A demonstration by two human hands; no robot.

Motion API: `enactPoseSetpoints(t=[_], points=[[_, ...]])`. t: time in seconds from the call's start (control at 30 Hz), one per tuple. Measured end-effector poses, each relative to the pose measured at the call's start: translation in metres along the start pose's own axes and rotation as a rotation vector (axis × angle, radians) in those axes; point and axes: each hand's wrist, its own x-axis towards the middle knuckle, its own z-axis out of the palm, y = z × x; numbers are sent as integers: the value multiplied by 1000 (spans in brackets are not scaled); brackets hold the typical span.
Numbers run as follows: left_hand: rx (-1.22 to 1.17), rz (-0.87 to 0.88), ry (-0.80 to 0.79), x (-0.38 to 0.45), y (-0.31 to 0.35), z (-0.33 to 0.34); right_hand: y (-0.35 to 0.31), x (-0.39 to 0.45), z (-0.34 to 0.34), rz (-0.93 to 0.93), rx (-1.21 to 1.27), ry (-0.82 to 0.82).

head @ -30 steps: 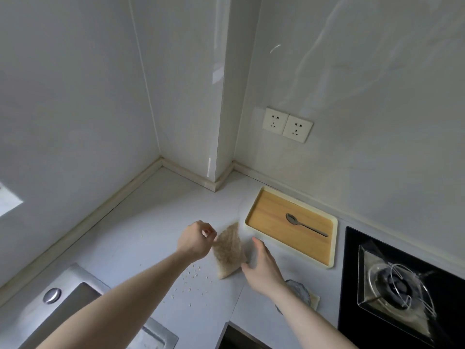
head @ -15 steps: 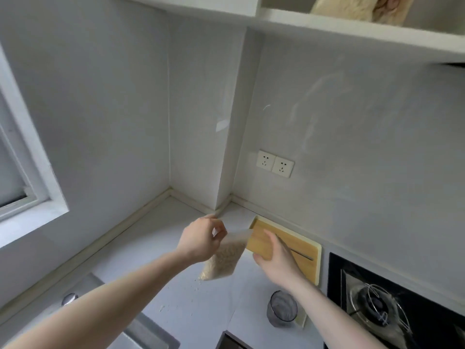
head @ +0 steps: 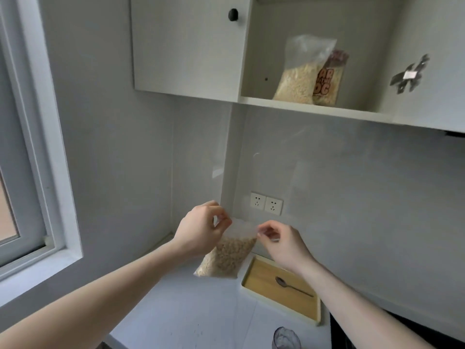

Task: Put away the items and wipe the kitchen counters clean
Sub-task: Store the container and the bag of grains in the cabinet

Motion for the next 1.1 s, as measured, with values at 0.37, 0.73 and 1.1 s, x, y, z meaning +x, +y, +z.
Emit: enactPoseSetpoints(t=[0.37,0.73,1.1], points=[[126,142,-44,54,47,-95,-83,26,-67,-207,-5,241],[191,172,-18,110,118,-161,-168,67,-134,-354,-50,444],[49,298,107,143,174,-192,-200,73,-168,-416,28,511]])
